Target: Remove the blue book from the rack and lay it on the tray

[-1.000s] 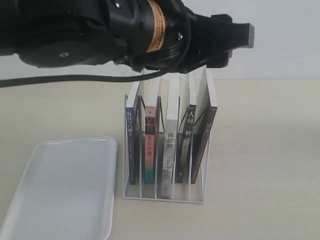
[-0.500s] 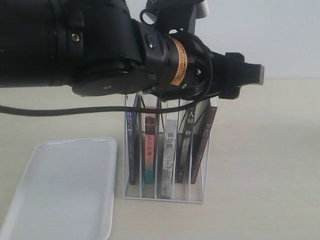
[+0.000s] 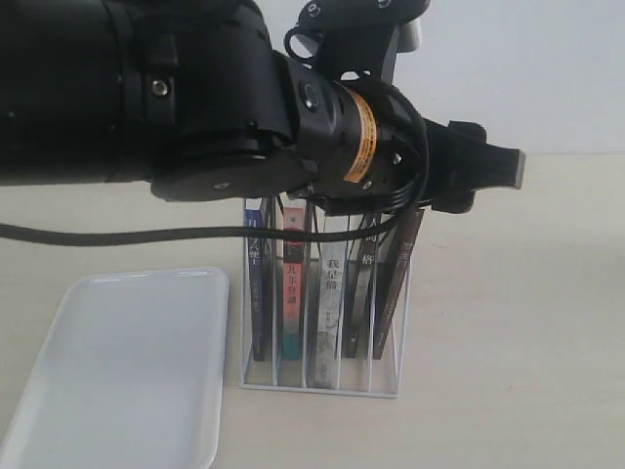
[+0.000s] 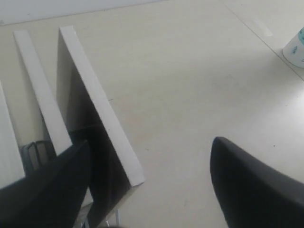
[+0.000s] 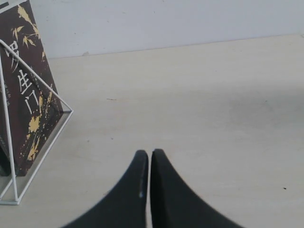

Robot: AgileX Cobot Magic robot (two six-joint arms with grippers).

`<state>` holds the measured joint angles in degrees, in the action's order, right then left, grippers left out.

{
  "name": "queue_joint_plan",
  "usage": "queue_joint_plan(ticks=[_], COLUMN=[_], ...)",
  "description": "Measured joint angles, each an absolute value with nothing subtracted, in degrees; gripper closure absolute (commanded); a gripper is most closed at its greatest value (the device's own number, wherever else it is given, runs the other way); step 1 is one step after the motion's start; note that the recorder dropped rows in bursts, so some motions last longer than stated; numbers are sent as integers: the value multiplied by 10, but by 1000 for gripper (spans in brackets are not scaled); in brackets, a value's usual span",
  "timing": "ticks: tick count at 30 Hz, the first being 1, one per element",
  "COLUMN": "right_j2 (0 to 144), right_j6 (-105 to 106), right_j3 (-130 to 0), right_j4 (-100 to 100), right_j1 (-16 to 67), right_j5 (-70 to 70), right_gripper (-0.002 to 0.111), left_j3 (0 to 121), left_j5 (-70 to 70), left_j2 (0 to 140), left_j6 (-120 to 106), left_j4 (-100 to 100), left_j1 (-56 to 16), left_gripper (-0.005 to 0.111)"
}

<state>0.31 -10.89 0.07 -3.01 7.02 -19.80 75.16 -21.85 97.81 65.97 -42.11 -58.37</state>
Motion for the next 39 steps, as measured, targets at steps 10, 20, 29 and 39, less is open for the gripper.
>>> queue_joint_plan(ticks=[10,20,29,39], right_j2=[3,3,3,3], right_j6=[-109,-109,-109,-109], right_j3=[1,1,1,1], right_j4=[-30,-30,-30,-30], right_j1=[70,70,70,70], right_j5=[-198,-198,-198,-198], right_gripper=[107,107,107,107], left_j3=[752,752,752,752], left_j5=[-207,-202,-214,-222], left_j2=[979,998,1005,1007], left_j6=[659,657,657,657], left_j4=[-419,-418,-418,-418], left_j1=[-584,-587,-587,-587], left_gripper=[40,40,46,46])
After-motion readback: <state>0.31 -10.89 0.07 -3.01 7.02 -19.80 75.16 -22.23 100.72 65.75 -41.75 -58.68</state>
